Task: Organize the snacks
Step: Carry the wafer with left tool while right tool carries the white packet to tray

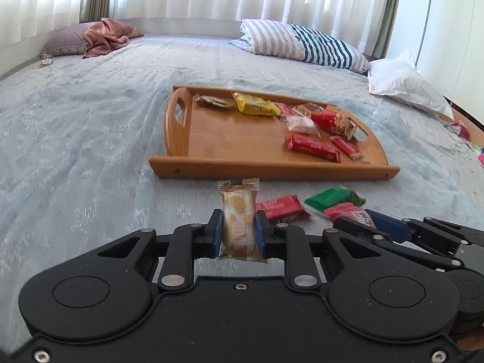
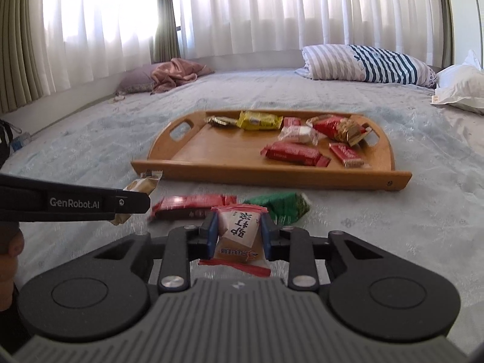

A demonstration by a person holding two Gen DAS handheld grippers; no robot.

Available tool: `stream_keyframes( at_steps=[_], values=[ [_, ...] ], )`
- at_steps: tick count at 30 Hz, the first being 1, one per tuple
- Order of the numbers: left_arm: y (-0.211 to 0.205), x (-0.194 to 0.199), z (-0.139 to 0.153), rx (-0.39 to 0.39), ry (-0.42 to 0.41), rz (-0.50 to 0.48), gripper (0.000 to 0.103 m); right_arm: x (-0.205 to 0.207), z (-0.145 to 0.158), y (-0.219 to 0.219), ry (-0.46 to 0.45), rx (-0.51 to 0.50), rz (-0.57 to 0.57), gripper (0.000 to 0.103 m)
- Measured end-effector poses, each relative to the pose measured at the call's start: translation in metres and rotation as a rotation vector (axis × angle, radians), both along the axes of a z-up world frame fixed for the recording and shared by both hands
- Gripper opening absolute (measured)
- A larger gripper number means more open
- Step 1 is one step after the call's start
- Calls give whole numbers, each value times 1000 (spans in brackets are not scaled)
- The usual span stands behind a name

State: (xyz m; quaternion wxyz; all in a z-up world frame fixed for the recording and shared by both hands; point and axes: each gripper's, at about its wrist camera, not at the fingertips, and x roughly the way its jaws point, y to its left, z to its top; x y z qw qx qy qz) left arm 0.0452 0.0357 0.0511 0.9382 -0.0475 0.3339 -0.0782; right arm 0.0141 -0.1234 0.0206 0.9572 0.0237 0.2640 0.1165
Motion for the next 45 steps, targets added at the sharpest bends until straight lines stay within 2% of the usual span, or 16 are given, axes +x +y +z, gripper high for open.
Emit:
stream_keyframes(
  at_steps=[7,17,20,23,32,45],
  values=[
    [8,34,20,-3,-38,5,21,28,23,-5,-64,31,-26,33],
    [17,105,38,-65,-41,-5,21,93,40,-8,-150,98,-66,33],
    [19,131,34,-79,-20,-2,21,116,37,-7,-137,115,-75,33],
    [19,158,24,-52,-1,22,21,140,30,-7,-119,125,-83,33],
    [17,220,-7,-25,81,44,21,203,2,1,-2,109,-84,33],
    [15,252,-25,-8,99,56,21,233,-14,17,54,68,-88,33]
  ],
)
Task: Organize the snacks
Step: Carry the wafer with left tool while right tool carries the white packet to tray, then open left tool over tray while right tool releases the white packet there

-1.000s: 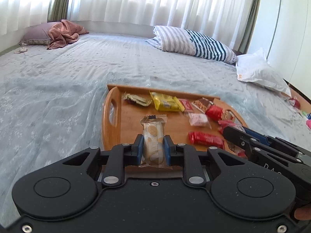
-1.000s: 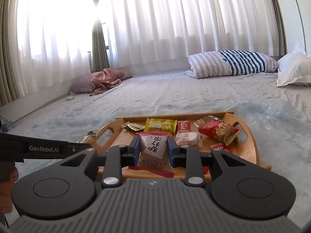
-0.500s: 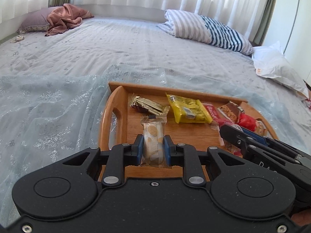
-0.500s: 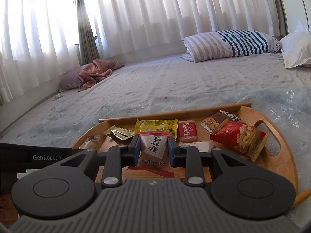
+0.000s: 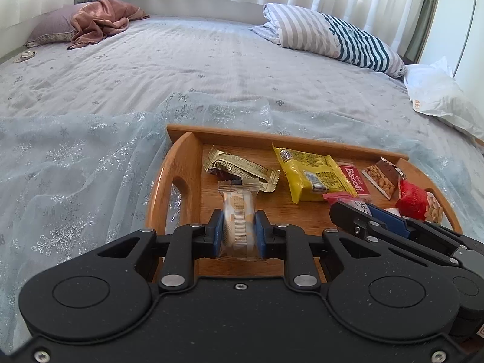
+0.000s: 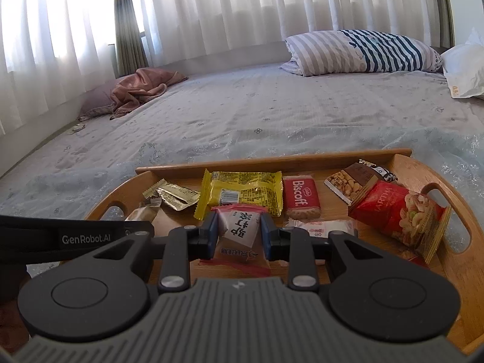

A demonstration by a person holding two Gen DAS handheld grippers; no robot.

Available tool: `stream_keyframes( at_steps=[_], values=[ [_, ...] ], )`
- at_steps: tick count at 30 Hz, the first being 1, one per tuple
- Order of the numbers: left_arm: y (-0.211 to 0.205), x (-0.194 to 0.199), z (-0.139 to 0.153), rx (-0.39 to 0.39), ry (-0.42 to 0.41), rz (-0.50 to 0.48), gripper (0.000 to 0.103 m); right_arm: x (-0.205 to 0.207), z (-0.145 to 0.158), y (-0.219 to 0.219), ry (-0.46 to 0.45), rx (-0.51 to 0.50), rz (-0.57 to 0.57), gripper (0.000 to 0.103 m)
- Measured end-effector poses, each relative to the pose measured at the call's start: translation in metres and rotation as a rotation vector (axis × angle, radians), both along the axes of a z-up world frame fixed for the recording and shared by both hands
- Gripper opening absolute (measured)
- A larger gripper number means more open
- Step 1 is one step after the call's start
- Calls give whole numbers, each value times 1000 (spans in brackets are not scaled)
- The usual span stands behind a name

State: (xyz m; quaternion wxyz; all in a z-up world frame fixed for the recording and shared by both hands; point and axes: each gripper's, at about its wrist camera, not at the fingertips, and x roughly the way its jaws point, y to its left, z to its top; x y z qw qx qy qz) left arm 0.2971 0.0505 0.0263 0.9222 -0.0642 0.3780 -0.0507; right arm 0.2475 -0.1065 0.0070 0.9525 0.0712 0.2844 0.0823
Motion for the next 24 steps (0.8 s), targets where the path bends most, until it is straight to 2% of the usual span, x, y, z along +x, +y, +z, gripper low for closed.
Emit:
stream_keyframes(
  at_steps=[10,24],
  values=[
    [-3,7,-6,34,0,-2,21,10,-7,4,59,-13,-4,33],
    [-6,9,-6,61,2,1,21,10,-9,9,49,-23,-3,34]
  ],
)
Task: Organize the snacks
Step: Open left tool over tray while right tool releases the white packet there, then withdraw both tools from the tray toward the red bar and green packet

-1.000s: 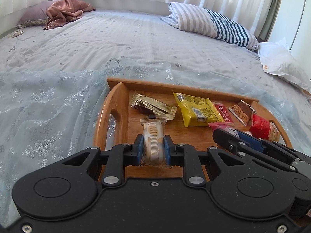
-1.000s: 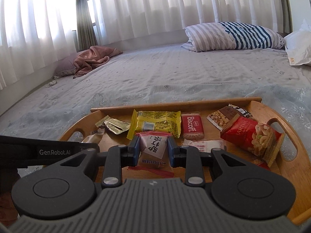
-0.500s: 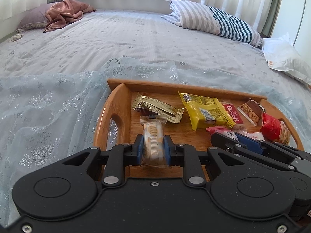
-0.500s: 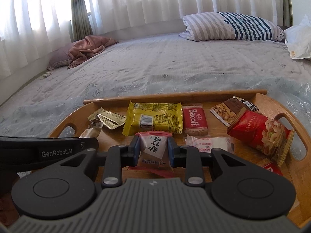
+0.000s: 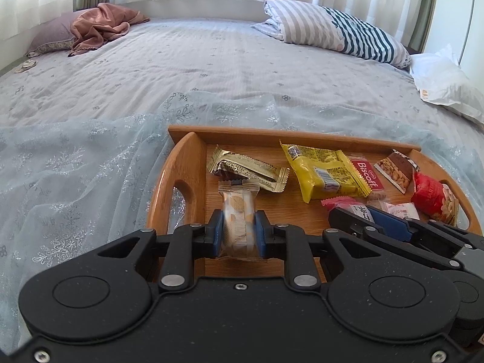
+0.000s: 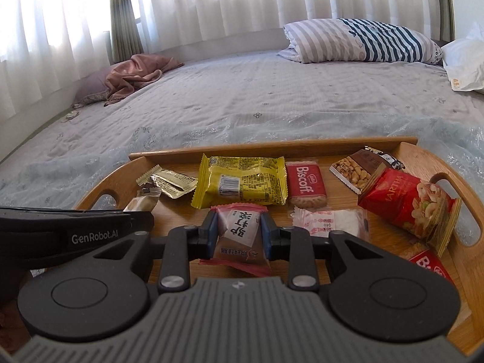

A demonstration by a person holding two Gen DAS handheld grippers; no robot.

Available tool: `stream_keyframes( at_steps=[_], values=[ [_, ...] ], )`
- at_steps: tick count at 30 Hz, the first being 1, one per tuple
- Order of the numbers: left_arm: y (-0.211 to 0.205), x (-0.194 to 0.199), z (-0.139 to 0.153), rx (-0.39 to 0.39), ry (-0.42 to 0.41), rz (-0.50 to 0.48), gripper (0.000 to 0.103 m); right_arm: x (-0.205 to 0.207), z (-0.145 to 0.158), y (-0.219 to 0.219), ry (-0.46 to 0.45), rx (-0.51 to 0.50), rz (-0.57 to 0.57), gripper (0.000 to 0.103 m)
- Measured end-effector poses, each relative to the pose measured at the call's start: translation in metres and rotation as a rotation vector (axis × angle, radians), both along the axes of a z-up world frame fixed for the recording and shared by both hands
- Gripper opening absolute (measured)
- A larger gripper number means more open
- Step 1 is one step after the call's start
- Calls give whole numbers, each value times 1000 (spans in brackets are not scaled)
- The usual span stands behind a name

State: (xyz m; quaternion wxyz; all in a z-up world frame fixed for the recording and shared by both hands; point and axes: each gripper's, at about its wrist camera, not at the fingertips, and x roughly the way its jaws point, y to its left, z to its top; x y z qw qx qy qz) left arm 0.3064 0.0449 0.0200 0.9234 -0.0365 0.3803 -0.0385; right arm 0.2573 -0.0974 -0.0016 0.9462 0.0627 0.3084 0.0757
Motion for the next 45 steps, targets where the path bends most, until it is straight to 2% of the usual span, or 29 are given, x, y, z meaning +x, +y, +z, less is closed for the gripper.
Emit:
stream_keyframes(
  at_steps=[2,4,5,8,10,15,17,22,28,35,45],
  values=[
    [0,2,2,-10,13,2,21,0,1,0,-1,7,11,36],
    [1,2,6,-11,8,6,22,-2,4,-1,-14,15,10,42],
    [1,1,10,1,-2,10,25,-4,6,-1,-24,15,11,42],
    [1,-4,20,19,-18,21,38,-11,14,0,-57,0,18,54],
    [4,-9,27,11,-26,20,44,-15,22,-4,-72,2,17,58],
    [6,-32,44,9,-48,13,58,-32,38,-17,-98,22,21,63],
    [5,-44,50,10,-60,12,66,-41,43,-21,-112,11,26,65],
    [5,-77,61,0,-90,-2,80,-66,50,-37,-139,-9,50,71],
    [-2,-116,62,-1,-104,-39,85,-97,50,-54,-167,-67,74,79],
    [-16,-156,51,21,-78,-97,88,-129,38,-71,-138,-100,120,87],
    [-31,-194,35,48,-41,-172,92,-163,17,-78,-100,-132,181,90]
  ],
)
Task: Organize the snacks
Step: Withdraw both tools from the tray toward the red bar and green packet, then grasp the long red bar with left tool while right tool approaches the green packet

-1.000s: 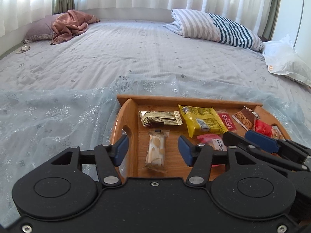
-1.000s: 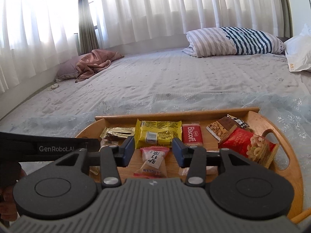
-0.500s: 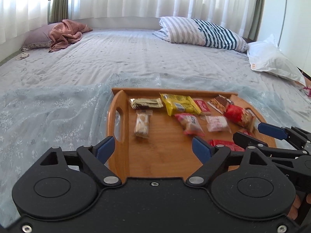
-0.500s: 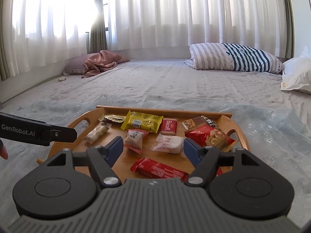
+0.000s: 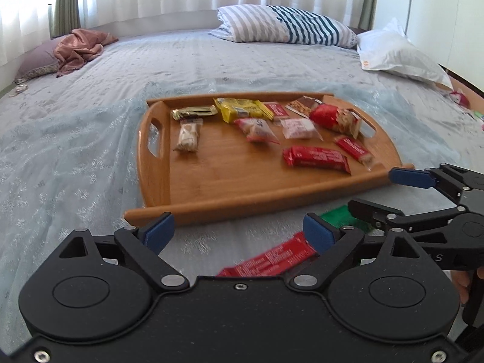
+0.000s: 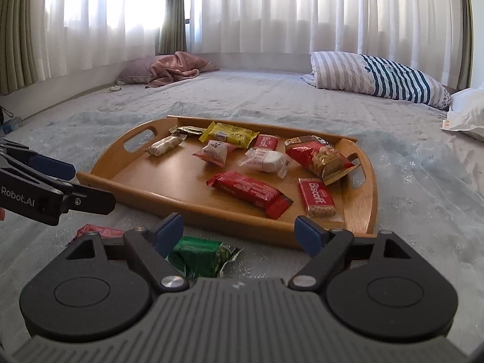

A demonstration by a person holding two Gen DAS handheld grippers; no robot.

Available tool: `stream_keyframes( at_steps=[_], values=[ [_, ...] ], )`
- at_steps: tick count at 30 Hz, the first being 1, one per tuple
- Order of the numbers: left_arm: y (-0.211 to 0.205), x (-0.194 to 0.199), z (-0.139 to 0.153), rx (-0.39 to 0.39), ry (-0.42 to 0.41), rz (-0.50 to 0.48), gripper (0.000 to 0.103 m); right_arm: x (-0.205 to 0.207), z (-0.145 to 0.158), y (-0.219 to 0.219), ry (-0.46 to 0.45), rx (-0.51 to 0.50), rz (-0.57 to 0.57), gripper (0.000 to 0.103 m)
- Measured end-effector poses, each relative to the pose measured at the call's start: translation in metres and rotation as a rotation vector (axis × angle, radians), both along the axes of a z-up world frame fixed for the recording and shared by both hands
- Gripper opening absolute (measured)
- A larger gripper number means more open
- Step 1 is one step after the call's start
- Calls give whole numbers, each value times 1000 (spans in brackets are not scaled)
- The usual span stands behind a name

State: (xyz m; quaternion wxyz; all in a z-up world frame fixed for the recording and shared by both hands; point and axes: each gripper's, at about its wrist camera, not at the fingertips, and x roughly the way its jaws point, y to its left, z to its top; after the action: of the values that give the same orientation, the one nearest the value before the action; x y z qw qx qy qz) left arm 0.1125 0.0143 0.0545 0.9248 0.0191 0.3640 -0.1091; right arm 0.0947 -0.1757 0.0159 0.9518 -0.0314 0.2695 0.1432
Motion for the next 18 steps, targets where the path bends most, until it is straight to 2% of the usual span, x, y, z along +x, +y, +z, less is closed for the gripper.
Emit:
stream_keyframes(
  at_steps=[5,11,18],
  values=[
    [0,-5,-4,-28,51,-15,92,-7,-9,0,28,-3,16,90],
    [-7,-9,-15,1,83,-40,93,-7,-16,1,47,-1,22,90],
    [-10,-9,-25,-6,112,-58,92,-7,-21,2,52,-3,34,92]
  ],
)
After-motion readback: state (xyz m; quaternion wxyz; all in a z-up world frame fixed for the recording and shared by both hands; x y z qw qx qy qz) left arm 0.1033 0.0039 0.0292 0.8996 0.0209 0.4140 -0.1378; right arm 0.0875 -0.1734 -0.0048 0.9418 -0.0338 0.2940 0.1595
